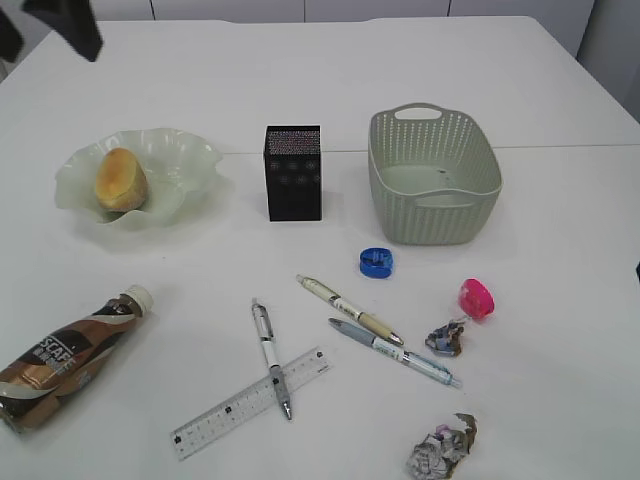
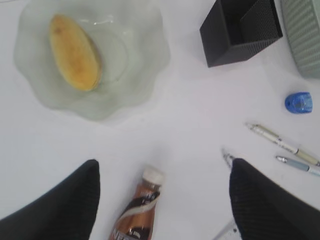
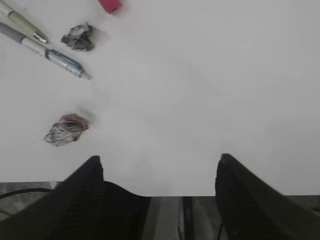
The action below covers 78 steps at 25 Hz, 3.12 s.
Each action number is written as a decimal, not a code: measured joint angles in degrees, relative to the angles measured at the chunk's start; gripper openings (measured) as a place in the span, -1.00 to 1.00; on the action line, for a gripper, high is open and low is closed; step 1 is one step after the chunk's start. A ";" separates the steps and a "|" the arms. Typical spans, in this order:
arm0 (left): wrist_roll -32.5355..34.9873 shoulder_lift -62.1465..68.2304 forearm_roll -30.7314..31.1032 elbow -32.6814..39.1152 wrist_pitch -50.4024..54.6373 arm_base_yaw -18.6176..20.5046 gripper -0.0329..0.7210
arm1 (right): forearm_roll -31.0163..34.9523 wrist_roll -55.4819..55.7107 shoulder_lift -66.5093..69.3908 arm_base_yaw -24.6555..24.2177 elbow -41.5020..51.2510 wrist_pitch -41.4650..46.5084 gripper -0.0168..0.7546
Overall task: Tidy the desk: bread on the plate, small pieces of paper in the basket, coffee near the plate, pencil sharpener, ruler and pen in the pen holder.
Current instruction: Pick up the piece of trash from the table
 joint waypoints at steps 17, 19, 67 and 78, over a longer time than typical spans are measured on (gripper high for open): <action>-3.60 -45.63 -0.90 34.31 0.99 0.00 0.63 | 7.82 -0.33 0.00 13.82 0.00 0.11 0.37; -3.93 -48.02 -3.08 36.06 1.09 0.00 0.63 | 7.44 1.05 0.00 16.43 0.00 0.11 0.37; -4.14 -52.11 -6.41 37.70 1.19 0.00 0.63 | 3.62 -3.28 40.46 24.80 -0.83 -17.82 0.56; -4.14 -52.11 -6.41 37.70 1.19 0.00 0.63 | 4.67 -3.28 40.46 24.80 -0.80 -17.82 0.37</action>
